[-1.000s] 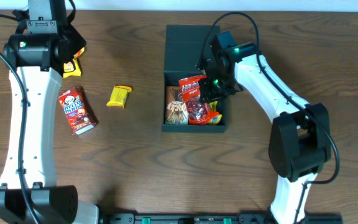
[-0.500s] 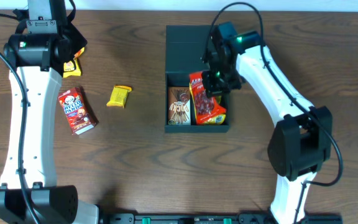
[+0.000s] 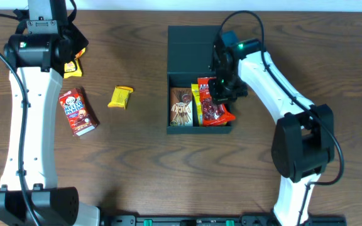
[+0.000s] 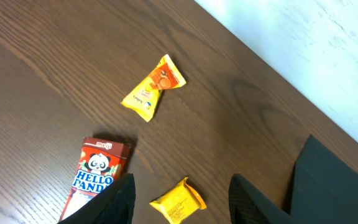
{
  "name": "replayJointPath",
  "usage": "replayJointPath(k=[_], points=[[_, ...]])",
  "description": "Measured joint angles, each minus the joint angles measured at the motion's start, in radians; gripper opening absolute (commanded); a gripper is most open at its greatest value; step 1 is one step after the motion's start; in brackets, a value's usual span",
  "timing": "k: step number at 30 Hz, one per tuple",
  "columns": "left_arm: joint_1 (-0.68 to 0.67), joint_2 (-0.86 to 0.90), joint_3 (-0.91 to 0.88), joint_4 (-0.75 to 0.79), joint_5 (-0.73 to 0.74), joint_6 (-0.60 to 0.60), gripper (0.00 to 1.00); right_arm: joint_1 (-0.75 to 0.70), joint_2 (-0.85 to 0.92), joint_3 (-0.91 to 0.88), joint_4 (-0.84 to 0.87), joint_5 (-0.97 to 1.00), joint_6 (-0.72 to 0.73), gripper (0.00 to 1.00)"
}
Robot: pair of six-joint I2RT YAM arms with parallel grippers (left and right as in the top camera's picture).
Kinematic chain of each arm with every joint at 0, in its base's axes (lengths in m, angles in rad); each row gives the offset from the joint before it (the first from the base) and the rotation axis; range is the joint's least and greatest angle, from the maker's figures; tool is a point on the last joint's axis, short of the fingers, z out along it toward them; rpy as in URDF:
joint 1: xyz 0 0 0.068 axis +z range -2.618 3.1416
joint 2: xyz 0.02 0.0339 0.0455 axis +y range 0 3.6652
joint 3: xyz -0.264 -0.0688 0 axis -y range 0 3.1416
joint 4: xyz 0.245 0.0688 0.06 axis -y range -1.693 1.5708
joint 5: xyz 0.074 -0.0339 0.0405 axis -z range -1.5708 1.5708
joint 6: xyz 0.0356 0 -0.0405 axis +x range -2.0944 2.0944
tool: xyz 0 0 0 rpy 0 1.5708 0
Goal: Pack container
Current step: 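Push the Jacks bag down and flat inside the box with the right gripper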
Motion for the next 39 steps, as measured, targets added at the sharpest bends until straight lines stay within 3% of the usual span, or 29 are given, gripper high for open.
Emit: replayJointPath(k=[9, 10, 11, 12, 15, 19, 22, 23, 25, 26, 32, 39], points=[[0.000, 0.000, 0.000, 0.003, 0.011, 0.000, 0.50, 0.000, -0.012, -0.035, 0.042, 0.018, 0.048, 0.02], [0.000, 0.000, 0.000, 0.003, 0.011, 0.000, 0.50, 0.001, -0.012, -0.035, 0.044, 0.021, 0.055, 0.14], [0.000, 0.000, 0.000, 0.003, 0.011, 0.000, 0.50, 0.002, -0.012, -0.035, 0.045, 0.024, 0.063, 0.34], [0.000, 0.000, 0.000, 0.003, 0.011, 0.000, 0.50, 0.003, -0.012, -0.035, 0.046, 0.034, 0.067, 0.41], [0.000, 0.000, 0.000, 0.003, 0.011, 0.000, 0.50, 0.002, -0.011, -0.031, 0.031, 0.070, 0.071, 0.53], [0.000, 0.000, 0.000, 0.004, 0.013, 0.000, 0.50, 0.002, 0.005, 0.053, -0.048, 0.114, 0.073, 0.55], [0.000, 0.000, 0.000, 0.004, 0.014, 0.000, 0.50, 0.002, 0.009, 0.177, -0.092, 0.139, 0.071, 0.52], [0.000, 0.000, 0.000, 0.004, 0.015, 0.000, 0.50, 0.002, 0.010, 0.231, -0.121, 0.145, 0.068, 0.46], [0.000, 0.000, 0.000, 0.004, 0.014, 0.000, 0.50, 0.002, 0.011, 0.320, -0.155, 0.150, 0.052, 0.20], [0.000, 0.000, 0.000, 0.004, 0.014, 0.000, 0.50, 0.002, 0.011, 0.361, -0.172, 0.153, 0.045, 0.02], [0.000, 0.000, 0.000, 0.005, 0.015, 0.000, 0.50, 0.003, 0.010, 0.445, -0.214, 0.119, 0.011, 0.02], [0.000, 0.000, 0.000, 0.005, 0.015, 0.000, 0.50, 0.018, 0.010, 0.201, -0.111, 0.099, -0.028, 0.02]])
